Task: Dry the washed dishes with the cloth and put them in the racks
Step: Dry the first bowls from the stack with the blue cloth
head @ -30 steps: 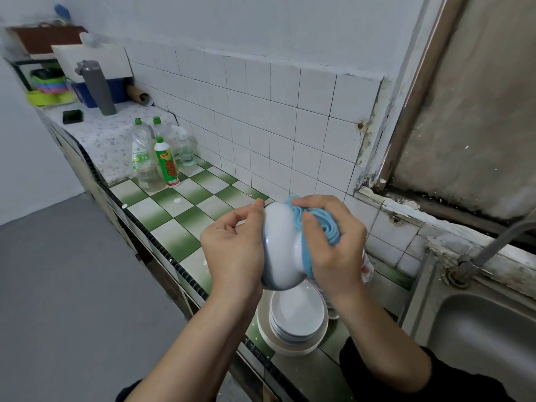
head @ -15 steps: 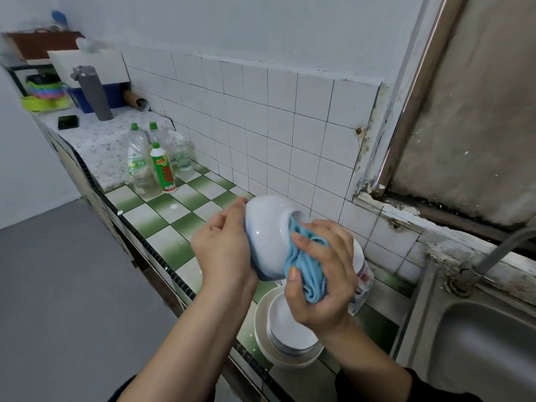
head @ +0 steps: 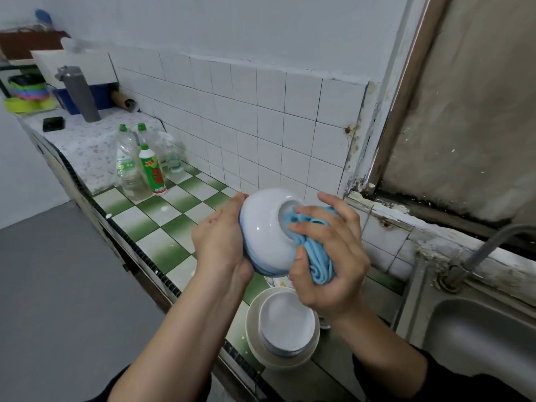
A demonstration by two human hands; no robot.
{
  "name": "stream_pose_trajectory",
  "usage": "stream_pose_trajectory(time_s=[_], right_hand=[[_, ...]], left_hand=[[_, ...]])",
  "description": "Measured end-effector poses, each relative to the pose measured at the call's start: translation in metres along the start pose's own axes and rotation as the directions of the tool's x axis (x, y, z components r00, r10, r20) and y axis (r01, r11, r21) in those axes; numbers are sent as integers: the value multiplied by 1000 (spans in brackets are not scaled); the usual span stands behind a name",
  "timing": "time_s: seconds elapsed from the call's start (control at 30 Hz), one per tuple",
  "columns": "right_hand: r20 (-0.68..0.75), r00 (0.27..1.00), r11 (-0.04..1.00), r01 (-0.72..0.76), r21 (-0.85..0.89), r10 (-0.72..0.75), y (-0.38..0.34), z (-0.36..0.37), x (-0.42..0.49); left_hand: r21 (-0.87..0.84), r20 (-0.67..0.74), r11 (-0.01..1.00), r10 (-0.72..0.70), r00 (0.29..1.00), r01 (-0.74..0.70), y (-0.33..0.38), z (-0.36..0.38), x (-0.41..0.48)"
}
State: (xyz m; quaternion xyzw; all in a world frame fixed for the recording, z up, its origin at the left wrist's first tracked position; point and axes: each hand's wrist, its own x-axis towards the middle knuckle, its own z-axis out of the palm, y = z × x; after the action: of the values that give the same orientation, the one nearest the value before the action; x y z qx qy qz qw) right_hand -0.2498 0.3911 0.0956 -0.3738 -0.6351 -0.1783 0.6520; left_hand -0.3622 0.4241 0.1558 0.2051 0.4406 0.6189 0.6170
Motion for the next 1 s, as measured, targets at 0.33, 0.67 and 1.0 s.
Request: stream_pose_trajectory(time_s=[0.33, 0.67, 1.0], right_hand=[[-85, 955, 929, -254, 268, 285, -17, 11, -4], [281, 660, 609, -751, 253, 697, -37, -7, 55], [291, 720, 756, -654, -22, 630, -36, -12, 34]], left_hand=[[10, 2, 1000, -3, 1000, 3, 4, -7, -5], [223, 237, 917, 279, 931, -331, 6, -22, -27], [283, 124, 929, 210, 970, -237, -9, -21, -23]])
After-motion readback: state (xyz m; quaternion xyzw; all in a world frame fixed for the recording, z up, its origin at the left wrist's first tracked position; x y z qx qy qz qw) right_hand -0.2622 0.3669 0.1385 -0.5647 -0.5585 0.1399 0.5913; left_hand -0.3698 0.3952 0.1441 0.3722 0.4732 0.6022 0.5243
